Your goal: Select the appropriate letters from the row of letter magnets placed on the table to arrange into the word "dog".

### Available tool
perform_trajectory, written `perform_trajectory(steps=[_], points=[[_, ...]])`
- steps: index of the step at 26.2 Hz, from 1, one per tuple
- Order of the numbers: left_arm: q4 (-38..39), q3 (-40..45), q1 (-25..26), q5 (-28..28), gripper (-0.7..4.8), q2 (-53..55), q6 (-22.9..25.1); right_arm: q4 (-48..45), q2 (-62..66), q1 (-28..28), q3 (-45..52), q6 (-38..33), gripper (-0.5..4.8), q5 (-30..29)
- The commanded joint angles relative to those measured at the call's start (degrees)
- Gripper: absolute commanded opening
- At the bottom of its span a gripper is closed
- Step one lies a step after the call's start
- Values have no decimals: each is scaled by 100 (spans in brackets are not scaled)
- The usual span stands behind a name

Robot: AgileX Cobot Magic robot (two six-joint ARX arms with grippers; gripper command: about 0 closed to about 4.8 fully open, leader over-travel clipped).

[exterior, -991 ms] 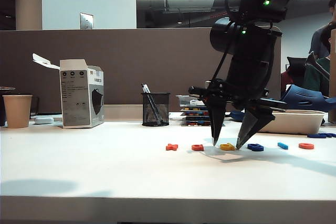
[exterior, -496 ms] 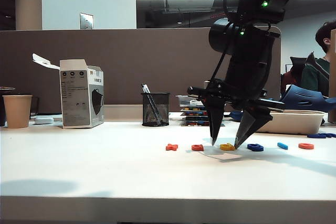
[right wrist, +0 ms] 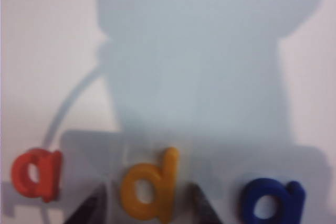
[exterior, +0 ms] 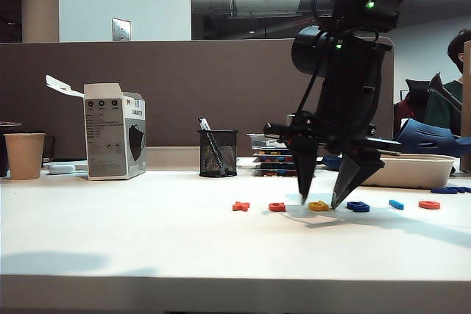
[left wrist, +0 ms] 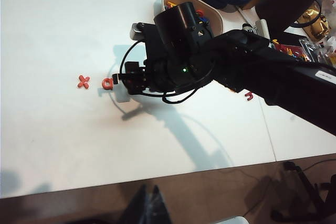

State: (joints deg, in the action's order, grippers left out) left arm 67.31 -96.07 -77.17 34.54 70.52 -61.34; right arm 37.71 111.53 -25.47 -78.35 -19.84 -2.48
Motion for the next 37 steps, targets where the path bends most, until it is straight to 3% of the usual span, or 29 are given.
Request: perform_trajectory(steps=[1, 6, 37], points=[[-11, -15, 9, 22, -5, -13, 0, 271, 70, -2, 46, -11, 166, -2], [-11, -15, 9, 22, -5, -13, 0, 271, 70, 0, 46, -11, 113, -2], [-11, -13, 9, 22, -5, -13, 0, 435, -48, 4, 11, -13, 112, -20]])
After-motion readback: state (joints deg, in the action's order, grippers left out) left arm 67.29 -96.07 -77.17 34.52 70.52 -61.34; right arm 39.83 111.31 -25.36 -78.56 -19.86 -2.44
